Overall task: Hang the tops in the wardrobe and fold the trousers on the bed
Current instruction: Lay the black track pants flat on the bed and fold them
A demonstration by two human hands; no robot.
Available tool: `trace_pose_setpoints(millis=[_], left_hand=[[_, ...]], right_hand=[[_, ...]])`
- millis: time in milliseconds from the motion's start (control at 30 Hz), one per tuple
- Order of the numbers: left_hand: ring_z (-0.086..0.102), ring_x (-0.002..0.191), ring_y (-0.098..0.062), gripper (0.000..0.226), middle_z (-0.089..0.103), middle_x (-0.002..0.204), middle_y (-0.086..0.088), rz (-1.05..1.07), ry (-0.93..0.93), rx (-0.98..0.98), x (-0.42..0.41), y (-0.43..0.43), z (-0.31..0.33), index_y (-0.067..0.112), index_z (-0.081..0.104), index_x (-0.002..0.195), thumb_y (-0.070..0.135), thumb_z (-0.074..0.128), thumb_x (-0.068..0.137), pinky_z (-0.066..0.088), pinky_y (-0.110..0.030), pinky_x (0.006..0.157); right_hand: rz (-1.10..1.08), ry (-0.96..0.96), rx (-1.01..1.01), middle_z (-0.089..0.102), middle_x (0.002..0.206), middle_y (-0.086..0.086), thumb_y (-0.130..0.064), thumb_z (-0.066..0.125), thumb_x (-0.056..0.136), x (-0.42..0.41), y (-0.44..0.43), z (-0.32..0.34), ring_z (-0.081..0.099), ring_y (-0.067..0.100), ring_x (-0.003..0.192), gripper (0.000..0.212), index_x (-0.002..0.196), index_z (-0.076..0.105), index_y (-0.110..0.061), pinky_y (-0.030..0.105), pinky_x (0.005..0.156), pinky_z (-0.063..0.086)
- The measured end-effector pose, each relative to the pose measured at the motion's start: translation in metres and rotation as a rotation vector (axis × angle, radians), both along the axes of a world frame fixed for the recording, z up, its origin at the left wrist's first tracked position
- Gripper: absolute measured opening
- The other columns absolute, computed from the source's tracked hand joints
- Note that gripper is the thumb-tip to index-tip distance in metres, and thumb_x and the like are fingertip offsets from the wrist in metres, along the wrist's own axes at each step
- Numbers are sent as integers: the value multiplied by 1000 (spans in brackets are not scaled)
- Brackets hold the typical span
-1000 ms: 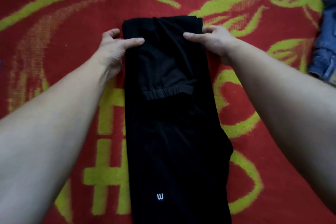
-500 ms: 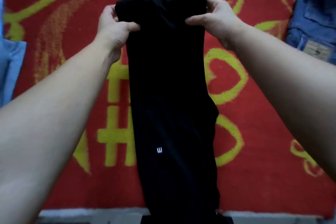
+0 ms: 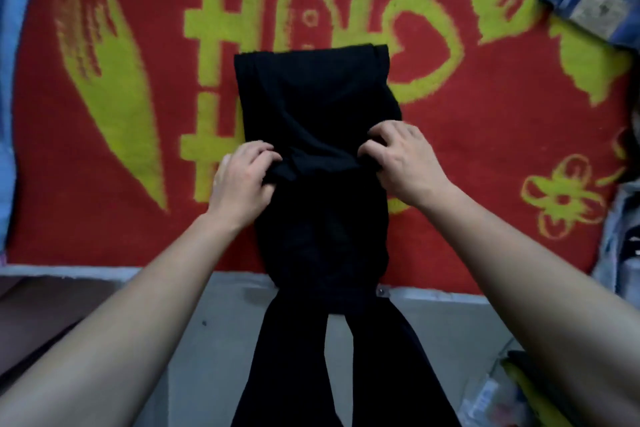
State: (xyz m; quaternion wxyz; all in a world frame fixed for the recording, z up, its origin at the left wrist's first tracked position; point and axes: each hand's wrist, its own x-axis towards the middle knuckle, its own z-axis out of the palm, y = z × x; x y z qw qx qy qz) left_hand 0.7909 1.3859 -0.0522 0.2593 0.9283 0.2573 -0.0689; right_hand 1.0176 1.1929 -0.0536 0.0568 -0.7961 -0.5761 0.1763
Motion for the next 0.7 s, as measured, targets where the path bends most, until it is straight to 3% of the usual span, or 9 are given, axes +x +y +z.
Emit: trace_pose_setpoints(millis=[133,200,267,333,433,533,633,700], left_hand=[[38,140,-26,49,49,145,-7,-85,131,-13,-24,-17,-11,11,60,126,11,61,77,44,-45,94],[49,129,-29,41,58,133,-8,-83,92,20,-20,-15,-3,11,64,117,20,52,79,43,-44,93],[59,105,-34,34,66,107,-10,-56,28,79,-9,-10,8,12,67,102,26,44,82,42,-43,84],[59,93,-36,29,64,96,-13,1,-49,176,5,-3,17,12,67,99,27,44,89,40,-44,79],[52,118,-35,35,56,127,-15,116,-126,331,34,6,19,13,60,124,26,42,97,37,-44,94],[14,150,-29,55,16,163,-12,105,66,330,58,8,3,18,25,154,41,25,104,19,-48,116],[-9,152,-21,71,-11,165,-5,0,339,266,59,17,-32,20,-7,157,60,9,100,5,-57,120],[-14,151,-20,77,-17,164,-3,-39,395,232,57,27,-50,21,-15,155,66,7,97,4,-59,119]], right_hand=[[20,102,-184,56,136,18,-5,68,71,-15,-26,-8,47,40,133,53,122,68,-17,52,99,47],[-39,66,-131,60,130,14,-7,65,72,-17,-28,1,53,39,126,47,118,69,-17,50,94,49],[-142,-10,-7,64,116,11,-8,60,73,-17,-22,11,60,39,110,37,107,71,-17,46,84,48],[-258,-70,123,62,121,12,-9,53,78,-14,-10,17,58,37,111,37,111,69,-16,44,87,45],[-291,-122,217,36,154,21,-22,44,98,-13,17,20,36,37,142,47,144,48,-14,47,112,34],[-165,-200,8,9,163,25,-55,28,104,-13,35,4,9,39,152,68,159,13,-18,51,122,15],[-140,-215,-326,-12,165,15,-82,17,90,-1,33,-28,-6,40,151,90,157,-11,-30,56,122,5],[-184,-133,-457,-22,164,9,-89,14,82,7,35,-42,-12,44,150,97,154,-20,-34,60,120,2]])
